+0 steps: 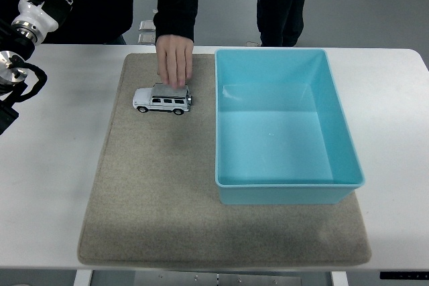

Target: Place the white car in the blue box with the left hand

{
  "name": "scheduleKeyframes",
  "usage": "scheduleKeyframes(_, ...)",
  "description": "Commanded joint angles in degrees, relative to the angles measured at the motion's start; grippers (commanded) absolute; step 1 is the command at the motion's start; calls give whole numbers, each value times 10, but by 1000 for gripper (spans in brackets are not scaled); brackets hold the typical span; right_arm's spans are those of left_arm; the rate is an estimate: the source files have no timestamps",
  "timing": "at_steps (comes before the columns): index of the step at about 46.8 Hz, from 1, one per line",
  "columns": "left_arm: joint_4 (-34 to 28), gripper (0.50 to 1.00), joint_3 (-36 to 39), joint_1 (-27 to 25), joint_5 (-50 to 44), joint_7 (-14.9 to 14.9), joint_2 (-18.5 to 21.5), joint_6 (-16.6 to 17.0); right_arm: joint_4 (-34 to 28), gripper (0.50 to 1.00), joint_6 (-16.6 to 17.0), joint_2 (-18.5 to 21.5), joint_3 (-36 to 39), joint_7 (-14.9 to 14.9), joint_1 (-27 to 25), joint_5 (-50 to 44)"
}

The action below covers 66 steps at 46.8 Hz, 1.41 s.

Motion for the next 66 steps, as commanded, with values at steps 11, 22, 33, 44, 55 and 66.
scheduleKeyframes(11,0,1000,0,0,-1,0,0,0,0,936,0,0,0,0,0,0)
scheduleKeyframes(22,1,1000,0,0,-1,0,0,-1,0,936,0,0,0,0,0,0)
scheduleKeyframes(33,2,1000,-1,-1,0,0,0,-2,0,936,0,0,0,0,0,0)
scheduleKeyframes(44,3,1000,-1,-3,0,0,0,-2,0,936,0,0,0,0,0,0)
scheduleKeyframes(55,4,1000,-1,-4,0,0,0,-2,0,936,0,0,0,0,0,0)
scheduleKeyframes(66,4,1000,-4,-4,0,0,1,-2,0,936,0,0,0,0,0,0)
